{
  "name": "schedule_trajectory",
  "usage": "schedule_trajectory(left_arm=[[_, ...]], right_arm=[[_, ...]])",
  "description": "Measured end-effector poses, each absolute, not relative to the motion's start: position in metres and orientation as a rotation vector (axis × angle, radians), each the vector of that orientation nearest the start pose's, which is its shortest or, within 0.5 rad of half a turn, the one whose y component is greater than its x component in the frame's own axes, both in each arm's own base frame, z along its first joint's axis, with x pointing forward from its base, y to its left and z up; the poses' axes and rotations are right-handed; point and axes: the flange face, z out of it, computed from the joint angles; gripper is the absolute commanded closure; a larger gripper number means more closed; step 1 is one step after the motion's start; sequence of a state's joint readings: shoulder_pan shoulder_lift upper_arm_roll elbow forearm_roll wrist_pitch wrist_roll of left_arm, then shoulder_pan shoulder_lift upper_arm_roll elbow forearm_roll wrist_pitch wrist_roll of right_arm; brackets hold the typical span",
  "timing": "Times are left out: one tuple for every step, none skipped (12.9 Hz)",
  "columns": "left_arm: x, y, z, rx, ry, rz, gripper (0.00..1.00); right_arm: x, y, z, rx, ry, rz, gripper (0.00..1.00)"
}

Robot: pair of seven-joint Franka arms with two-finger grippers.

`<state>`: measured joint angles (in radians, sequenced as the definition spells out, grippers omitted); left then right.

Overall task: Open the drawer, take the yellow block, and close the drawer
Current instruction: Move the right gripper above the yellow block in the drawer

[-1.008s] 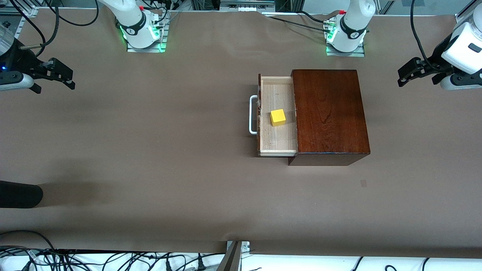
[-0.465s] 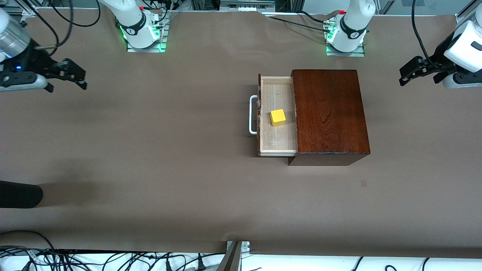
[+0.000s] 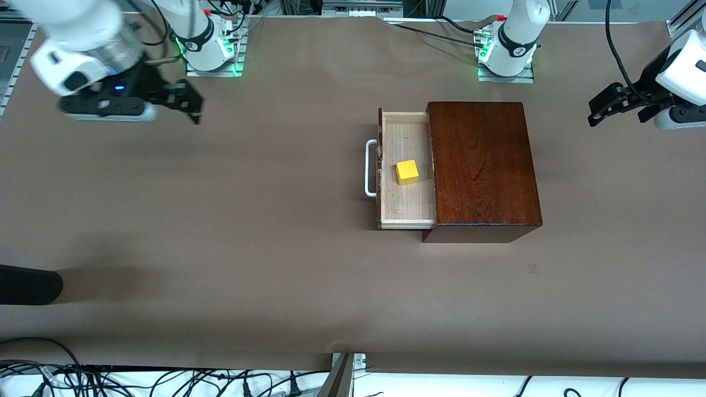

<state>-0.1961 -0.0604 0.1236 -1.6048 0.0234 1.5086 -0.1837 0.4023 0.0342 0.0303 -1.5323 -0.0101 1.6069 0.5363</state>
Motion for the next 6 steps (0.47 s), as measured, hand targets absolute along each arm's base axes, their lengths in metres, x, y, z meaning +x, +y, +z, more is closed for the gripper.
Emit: schedule_trajectory(left_arm=[[0.529, -0.031, 0.637, -3.116, -0.183, 0.046, 0.00], [0.529, -0.028, 0.638, -3.116, -0.192, 0.041, 0.00], [0.529, -0.026, 0.638, -3.116, -0.198, 0.038, 0.00], [0.530, -0.025, 0.638, -3.116, -0.199, 0.036, 0.00], [0.530, -0.026, 0.638, -3.117, -0.198, 0.032, 0.00], [0.530, -0.026, 0.638, -3.117, -0.197, 0.030, 0.00]], right_arm=[[0.514, 0.264, 0.629, -3.111, 0.239, -0.066, 0.00], [0.510, 0.289, 0.632, -3.090, 0.318, -0.068, 0.00], [0.505, 0.314, 0.633, -3.067, 0.394, -0.066, 0.00], [0.498, 0.338, 0.634, -3.044, 0.465, -0.062, 0.00], [0.490, 0.363, 0.635, -3.020, 0.530, -0.057, 0.00], [0.481, 0.387, 0.635, -2.996, 0.596, -0.051, 0.00]])
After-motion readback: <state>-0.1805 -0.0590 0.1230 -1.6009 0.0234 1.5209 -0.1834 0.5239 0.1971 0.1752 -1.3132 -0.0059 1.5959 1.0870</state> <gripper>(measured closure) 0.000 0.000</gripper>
